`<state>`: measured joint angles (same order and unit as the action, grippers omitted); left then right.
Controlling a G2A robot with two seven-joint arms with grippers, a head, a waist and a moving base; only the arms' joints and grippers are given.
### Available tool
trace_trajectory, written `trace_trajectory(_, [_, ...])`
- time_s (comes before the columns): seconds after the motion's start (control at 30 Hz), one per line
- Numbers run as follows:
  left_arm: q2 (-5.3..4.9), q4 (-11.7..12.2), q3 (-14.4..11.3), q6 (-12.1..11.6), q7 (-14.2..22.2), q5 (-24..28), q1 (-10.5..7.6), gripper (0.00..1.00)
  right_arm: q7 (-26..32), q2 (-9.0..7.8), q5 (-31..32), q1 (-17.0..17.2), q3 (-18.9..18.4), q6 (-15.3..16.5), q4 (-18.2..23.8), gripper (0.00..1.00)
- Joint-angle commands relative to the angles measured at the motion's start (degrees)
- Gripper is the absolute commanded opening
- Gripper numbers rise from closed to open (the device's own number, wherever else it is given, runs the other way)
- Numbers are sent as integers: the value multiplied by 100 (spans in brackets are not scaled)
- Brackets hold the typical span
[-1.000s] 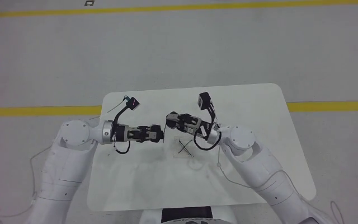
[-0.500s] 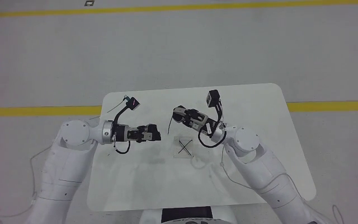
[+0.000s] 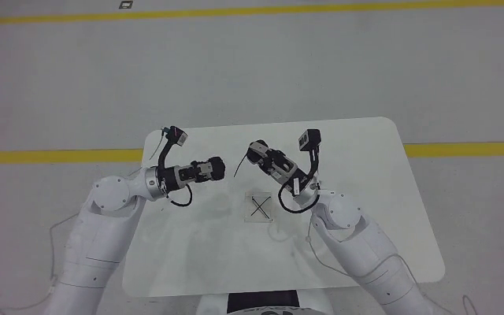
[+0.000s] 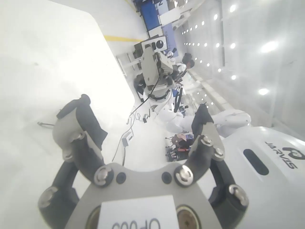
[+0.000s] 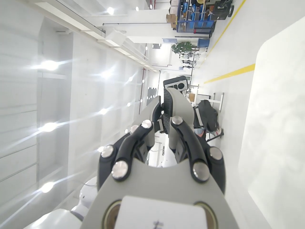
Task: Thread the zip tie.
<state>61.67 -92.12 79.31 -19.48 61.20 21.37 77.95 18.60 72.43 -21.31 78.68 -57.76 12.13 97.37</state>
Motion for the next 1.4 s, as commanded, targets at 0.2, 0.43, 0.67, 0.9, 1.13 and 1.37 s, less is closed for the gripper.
trace_trajectory(0.2, [77, 100, -113, 0, -164, 163, 8, 100, -479, 76, 131, -4, 154, 284, 2, 0])
trace_trajectory(0.43, [84, 75, -132, 0, -361, 166, 30, 100, -505, 91, 40, 33, 169, 275, 39, 0])
trace_trajectory(0.67, [205, 325, -307, 0, -565, 953, 23, 100, -1014, 207, -81, 19, 339, 431, -33, 0])
trace_trajectory(0.9, [348, 523, -355, 0, -490, 1469, -66, 100, -1386, 305, 29, -50, 486, 497, -152, 0])
trace_trajectory(1.13, [348, 523, -355, 0, -490, 1469, -66, 100, -1386, 305, 29, -50, 486, 497, -152, 0])
trace_trajectory(1.37, [360, 430, -480, 0, -800, 1091, -15, 100, -1606, 352, 45, 25, 485, 512, -67, 0])
